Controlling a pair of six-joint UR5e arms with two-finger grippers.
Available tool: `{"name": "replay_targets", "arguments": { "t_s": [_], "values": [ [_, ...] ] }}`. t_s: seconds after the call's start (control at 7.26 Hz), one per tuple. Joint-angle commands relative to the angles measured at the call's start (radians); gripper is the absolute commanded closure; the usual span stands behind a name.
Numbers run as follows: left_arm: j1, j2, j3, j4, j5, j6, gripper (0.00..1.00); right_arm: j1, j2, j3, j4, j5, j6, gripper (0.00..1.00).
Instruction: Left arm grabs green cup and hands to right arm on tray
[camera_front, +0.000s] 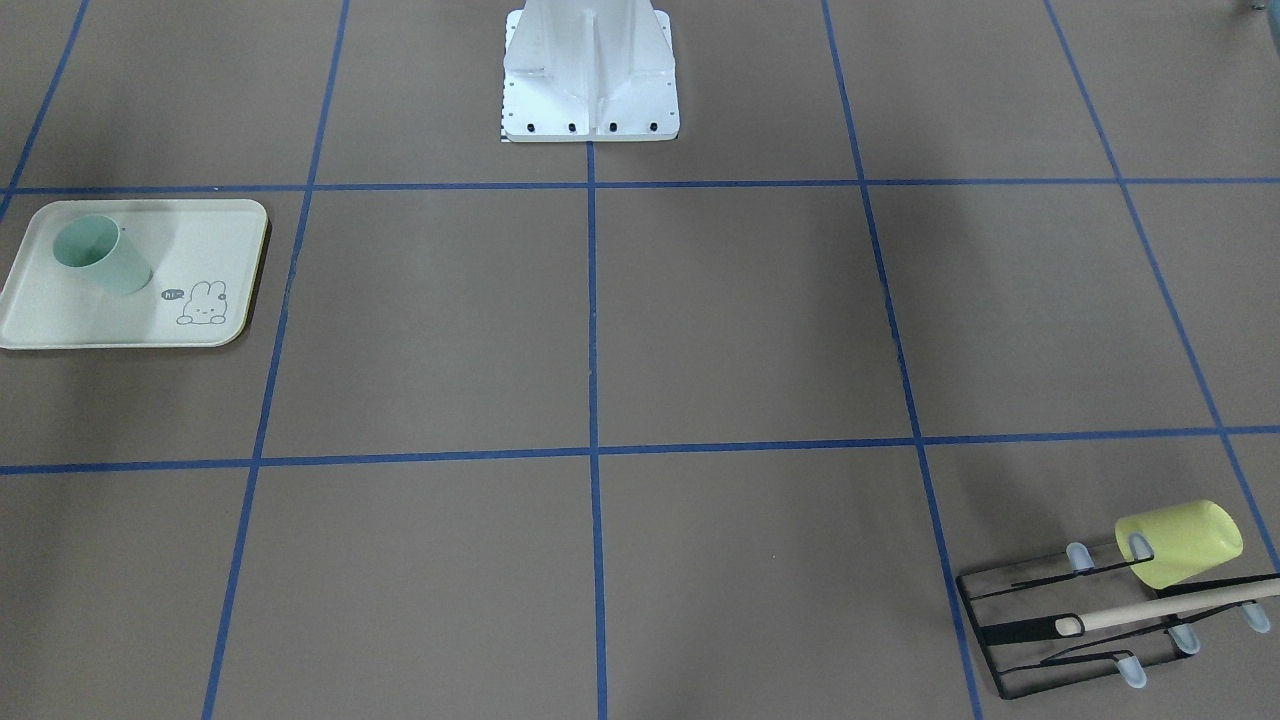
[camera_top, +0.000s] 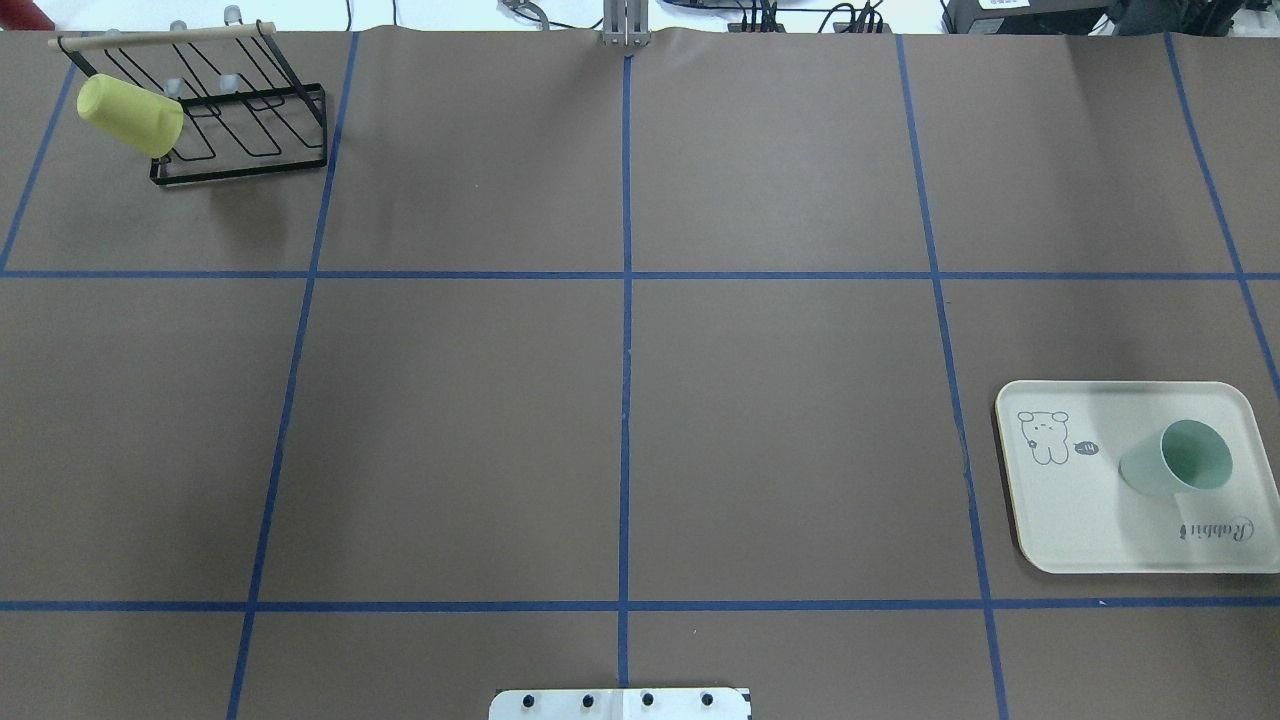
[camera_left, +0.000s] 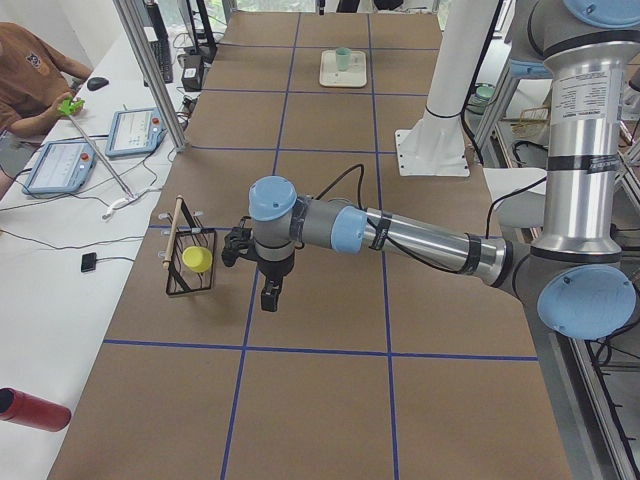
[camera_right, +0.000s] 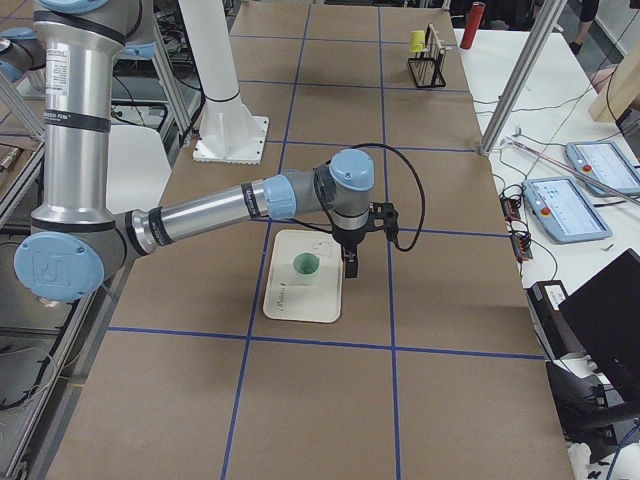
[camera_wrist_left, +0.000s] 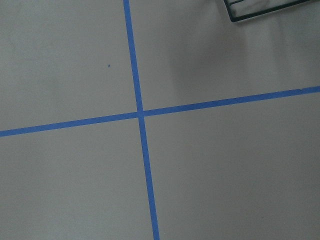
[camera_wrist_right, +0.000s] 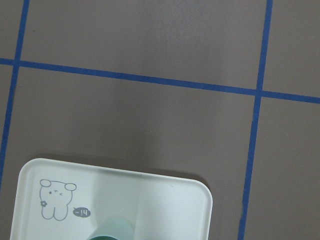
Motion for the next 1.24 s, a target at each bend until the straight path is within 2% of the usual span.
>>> {"name": "replay_targets", "arguments": {
  "t_s": [0.0, 0.28, 1.1],
  "values": [
    [0.000, 0.002, 0.004, 0.001, -0.034, 0.000, 0.00, 0.001, 0.007, -0.006, -0.007, -0.007, -0.001, 0.00],
    [0.000, 0.011, 0.007, 0.001, -0.045, 0.000, 0.00, 0.001, 0.011, -0.037, -0.003, -0.007, -0.004, 0.00],
    [0.000, 0.008, -0.023, -0.001, -0.042, -0.009, 0.00, 0.002, 0.019, -0.039, 0.002, -0.006, -0.003, 0.00]
  ]
}}
